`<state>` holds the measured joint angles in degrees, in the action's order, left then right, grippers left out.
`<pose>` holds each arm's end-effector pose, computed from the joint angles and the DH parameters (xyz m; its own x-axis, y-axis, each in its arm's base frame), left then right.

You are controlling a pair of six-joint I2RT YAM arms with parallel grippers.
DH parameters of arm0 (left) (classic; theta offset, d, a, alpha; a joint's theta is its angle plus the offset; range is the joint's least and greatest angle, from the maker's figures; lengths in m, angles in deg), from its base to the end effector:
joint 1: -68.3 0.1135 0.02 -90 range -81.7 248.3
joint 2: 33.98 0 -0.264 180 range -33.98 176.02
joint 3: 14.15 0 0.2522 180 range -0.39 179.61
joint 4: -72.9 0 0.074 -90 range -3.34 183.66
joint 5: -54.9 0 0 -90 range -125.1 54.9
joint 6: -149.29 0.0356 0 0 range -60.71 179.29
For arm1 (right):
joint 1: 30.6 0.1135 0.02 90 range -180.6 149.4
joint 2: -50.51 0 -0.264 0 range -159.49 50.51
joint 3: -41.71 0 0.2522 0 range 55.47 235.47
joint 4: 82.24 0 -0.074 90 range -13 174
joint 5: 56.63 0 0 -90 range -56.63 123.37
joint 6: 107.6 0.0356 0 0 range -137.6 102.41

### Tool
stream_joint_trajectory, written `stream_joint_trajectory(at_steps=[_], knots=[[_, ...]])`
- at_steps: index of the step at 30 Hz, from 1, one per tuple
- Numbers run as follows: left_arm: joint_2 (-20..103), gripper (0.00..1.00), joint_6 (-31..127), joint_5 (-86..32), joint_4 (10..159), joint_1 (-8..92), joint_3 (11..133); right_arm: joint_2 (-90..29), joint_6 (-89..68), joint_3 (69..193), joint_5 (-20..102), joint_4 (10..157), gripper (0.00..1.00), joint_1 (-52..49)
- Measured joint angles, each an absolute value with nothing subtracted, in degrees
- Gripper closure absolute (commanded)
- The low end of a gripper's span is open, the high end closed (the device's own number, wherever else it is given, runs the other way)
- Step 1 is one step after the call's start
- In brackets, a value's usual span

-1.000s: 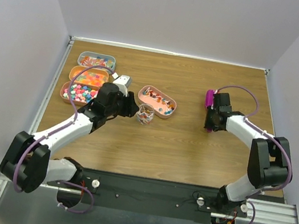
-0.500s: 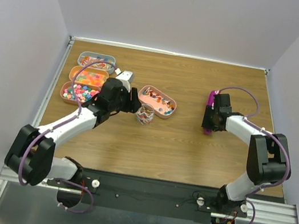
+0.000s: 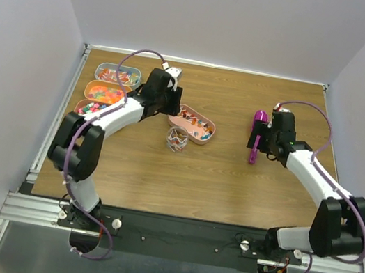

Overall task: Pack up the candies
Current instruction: Place the spatula at the center of the board, then pick up the storage box at the center of the board.

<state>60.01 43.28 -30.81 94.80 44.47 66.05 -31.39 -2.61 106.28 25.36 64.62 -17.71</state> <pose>0.3394 -0.1528 0.2529 -0.6394 -0.0182 -0.7686 0.2935 0.9182 -0.2660 0.2868 0.0605 0.2155 -0.7610 0.0886 -0.6426 0.0646 0.9961 0.0608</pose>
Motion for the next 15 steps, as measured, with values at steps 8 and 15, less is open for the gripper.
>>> stream_joint_trajectory(at_steps=[8,15], knots=[[75.8,0.45,48.6,-31.3,101.6,46.4,77.8,-22.3,-2.6,105.8,28.8,64.3,0.08,-17.7],[82.7,0.52,51.0,-31.8,105.1,46.4,83.5,-20.8,-2.6,104.9,30.7,64.9,0.08,-17.7]])
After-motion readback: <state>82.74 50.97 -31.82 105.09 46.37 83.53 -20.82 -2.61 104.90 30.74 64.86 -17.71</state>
